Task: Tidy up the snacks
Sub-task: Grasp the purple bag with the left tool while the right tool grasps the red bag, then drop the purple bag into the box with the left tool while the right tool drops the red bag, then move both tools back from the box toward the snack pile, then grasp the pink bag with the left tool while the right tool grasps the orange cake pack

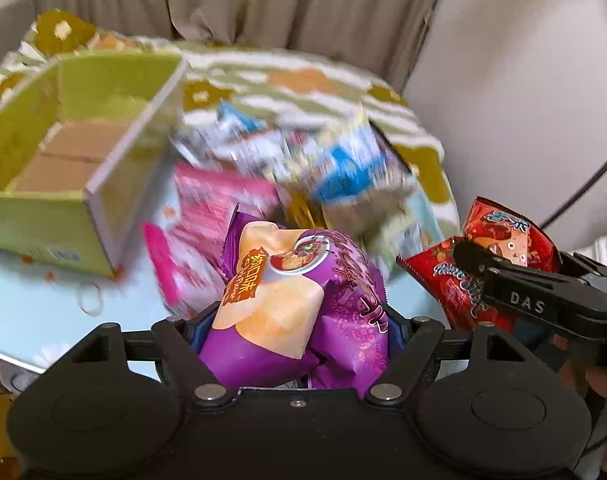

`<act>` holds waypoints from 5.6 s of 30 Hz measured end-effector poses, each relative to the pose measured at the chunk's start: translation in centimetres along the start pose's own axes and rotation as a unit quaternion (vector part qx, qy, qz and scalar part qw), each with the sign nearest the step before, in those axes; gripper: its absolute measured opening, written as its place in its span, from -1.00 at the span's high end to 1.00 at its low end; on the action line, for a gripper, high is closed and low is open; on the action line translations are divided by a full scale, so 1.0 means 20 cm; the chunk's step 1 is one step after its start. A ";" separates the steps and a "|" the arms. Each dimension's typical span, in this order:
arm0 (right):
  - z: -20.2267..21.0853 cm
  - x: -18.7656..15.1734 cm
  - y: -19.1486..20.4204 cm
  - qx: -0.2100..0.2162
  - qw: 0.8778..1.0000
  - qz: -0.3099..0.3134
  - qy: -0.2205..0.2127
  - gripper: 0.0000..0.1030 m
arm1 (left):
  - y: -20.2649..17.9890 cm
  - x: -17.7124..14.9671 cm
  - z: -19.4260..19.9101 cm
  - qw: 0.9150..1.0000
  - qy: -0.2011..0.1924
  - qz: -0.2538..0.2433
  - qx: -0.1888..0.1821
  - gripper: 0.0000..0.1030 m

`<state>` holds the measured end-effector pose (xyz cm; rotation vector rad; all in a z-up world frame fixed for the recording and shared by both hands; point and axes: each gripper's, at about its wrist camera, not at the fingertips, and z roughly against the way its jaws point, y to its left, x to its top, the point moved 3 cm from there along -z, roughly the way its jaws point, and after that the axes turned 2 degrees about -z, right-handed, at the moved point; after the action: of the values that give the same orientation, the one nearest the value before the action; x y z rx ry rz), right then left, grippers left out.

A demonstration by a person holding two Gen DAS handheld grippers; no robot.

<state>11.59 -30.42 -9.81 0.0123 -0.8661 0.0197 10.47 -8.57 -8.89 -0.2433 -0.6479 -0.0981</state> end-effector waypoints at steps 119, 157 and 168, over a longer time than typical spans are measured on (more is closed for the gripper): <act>0.16 0.49 0.67 0.006 0.993 -0.113 -0.017 -1.00 | 0.53 0.51 0.24 0.992 -0.102 -0.074 0.025 -0.95; -0.53 -0.15 0.40 0.050 0.979 -0.149 0.131 -1.00 | 0.38 -0.05 -0.63 0.998 0.034 -0.006 0.052 -0.19; -0.57 -0.14 0.47 0.044 0.982 -0.129 0.130 -1.00 | 0.43 -0.07 -0.55 0.998 0.035 -0.015 0.058 -0.12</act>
<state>18.24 -20.76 -19.39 0.2010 -0.5969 -0.1804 17.22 -2.98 -19.93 -0.1183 -0.5863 -0.0981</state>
